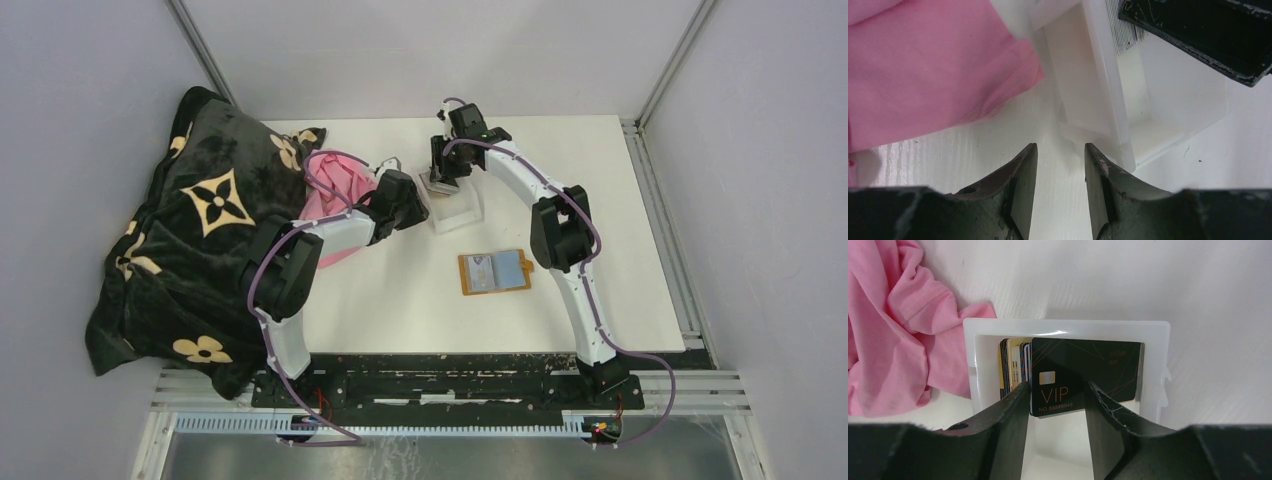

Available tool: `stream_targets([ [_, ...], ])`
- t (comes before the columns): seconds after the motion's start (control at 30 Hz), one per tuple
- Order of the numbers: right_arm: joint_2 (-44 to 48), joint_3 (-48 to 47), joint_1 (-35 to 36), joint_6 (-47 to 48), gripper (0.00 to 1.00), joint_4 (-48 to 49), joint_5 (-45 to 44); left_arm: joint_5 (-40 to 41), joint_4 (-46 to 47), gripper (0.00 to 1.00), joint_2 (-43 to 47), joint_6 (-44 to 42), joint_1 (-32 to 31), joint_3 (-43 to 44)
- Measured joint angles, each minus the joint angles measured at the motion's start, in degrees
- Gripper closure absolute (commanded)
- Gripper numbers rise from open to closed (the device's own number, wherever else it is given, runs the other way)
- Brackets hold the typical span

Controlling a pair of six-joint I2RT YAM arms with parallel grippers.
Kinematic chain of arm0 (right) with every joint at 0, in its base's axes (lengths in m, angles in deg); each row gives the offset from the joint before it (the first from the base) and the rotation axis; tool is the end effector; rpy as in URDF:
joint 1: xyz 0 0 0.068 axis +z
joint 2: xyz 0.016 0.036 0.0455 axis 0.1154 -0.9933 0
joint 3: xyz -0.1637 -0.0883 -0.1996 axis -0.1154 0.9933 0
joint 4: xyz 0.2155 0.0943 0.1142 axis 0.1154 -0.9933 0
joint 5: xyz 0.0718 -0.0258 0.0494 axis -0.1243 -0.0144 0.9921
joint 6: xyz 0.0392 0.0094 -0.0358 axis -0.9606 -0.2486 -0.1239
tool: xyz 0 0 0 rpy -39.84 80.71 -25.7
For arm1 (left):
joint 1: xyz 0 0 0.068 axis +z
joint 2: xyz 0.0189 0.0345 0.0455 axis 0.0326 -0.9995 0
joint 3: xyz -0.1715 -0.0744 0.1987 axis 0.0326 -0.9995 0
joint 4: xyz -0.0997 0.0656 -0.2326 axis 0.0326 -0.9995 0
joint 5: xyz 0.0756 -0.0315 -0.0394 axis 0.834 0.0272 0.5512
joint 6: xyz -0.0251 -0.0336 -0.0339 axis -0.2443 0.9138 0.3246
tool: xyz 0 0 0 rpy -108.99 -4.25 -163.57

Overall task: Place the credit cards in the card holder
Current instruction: Pick up the credit card from the storage box.

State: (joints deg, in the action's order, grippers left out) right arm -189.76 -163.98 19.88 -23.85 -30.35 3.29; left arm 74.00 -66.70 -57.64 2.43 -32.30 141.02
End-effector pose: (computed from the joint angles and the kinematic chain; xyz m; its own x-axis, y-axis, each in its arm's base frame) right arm 0.4872 0.2506 0.2038 -0.8167 -0.0530 -0.5746 -0.3036 0.8863 0.3498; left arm 0.3457 -0.1982 0.1729 -0.6936 -0.3714 -0.6173 -0.0620 0.8844 -0.4625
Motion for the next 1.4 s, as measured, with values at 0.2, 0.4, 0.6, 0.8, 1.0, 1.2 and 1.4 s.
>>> stream_targets([
  [0.2, -0.22, -1.2, 0.02, 0.07, 0.59, -1.68, 0.33, -0.2, 0.35, 0.54, -1.46, 0.0, 0.2, 0.81],
  [0.4, -0.66, -2.51, 0.11, 0.0, 0.62, -2.54, 1.09, -1.07, 0.37, 0.55, -2.38, 0.0, 0.2, 1.11],
  [0.6, -0.76, -3.04, 0.74, 0.02, 0.63, -3.28, 1.6, -1.33, 0.37, 0.55, -2.73, 0.0, 0.22, 1.46],
  [0.8, -0.76, -3.15, 1.51, 0.02, 0.66, -3.48, 2.03, -1.46, 0.39, 0.55, -2.73, 0.0, 0.39, 1.55],
  [1.0, -0.74, -3.15, 1.62, 0.0, 0.69, -3.48, 2.38, -1.46, 0.37, 0.55, -2.73, 0.0, 0.48, 1.55],
  [1.2, -0.59, -3.15, 1.62, 0.04, 0.69, -3.48, 2.36, -1.46, 0.37, 0.56, -2.73, 0.0, 0.48, 1.55],
  [1.4, -0.42, -3.15, 1.62, 0.04, 0.68, -3.69, 2.38, -1.49, 0.37, 0.56, -2.73, 0.0, 0.48, 1.55],
])
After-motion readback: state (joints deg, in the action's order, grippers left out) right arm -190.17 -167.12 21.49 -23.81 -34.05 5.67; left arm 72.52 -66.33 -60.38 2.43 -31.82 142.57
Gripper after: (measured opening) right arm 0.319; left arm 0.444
